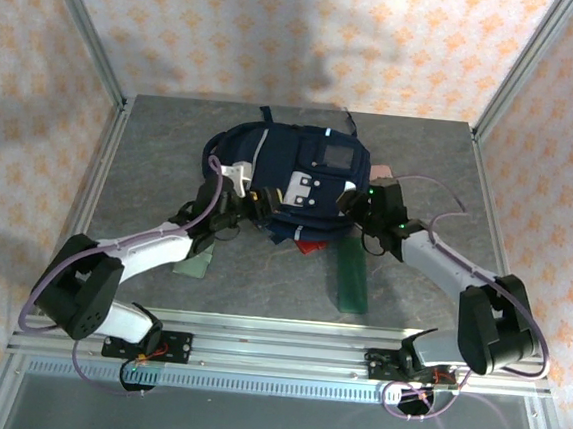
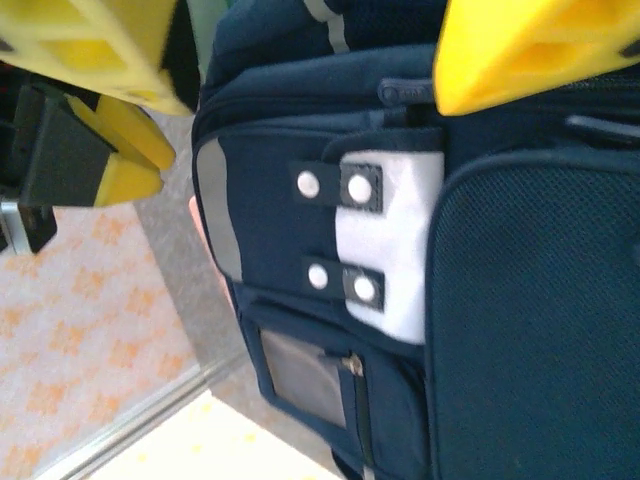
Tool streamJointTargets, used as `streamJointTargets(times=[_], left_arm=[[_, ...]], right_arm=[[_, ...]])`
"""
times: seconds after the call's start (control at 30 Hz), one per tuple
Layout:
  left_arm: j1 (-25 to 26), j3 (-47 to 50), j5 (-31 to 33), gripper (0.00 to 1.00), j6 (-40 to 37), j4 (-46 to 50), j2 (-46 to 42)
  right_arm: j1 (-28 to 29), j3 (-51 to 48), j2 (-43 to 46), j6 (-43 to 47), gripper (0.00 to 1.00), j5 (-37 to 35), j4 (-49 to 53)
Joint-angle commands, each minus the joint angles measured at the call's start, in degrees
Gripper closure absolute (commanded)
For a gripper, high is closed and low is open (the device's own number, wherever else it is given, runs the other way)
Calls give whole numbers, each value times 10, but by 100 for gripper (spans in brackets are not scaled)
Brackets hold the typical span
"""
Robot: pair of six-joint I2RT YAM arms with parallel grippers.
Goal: Pack books, pencil case, and school supplies into a backpack
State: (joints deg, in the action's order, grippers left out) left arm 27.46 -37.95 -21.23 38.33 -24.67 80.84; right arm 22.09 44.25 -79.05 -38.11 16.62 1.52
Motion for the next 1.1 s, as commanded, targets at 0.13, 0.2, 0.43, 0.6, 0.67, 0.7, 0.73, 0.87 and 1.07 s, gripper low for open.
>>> streamJointTargets(times=[0.13, 0.2, 0.43, 0.6, 0.67, 0.7, 0.73, 0.87, 1.07], left_arm=[[41, -22, 63, 50, -32, 11, 48], [48, -15, 72, 55, -34, 3, 58], [50, 3, 85, 65, -26, 3, 66], [49, 41, 134, 58, -13, 2, -9], [48, 58, 168, 51, -4, 16, -44], [47, 63, 182, 50, 0, 28, -56], [45, 68, 197, 50, 5, 44, -68], [24, 89, 222, 43, 38, 84, -108], [-13, 120, 203, 45, 57, 91, -128]], right_arm=[[-1, 20, -41, -7, 51, 29, -8], [-1, 24, -51, -8, 51, 33, -6], [-2, 62, -67, 1, 55, -32, 41], [23, 80, -23, -1, 55, -31, 28], [33, 89, -33, -8, 54, 12, 8], [39, 94, -44, -10, 53, 33, -2], [49, 104, -59, -14, 52, 47, -9], [99, 151, -124, -24, 49, 76, -28], [116, 198, -181, -45, 55, -8, 7]])
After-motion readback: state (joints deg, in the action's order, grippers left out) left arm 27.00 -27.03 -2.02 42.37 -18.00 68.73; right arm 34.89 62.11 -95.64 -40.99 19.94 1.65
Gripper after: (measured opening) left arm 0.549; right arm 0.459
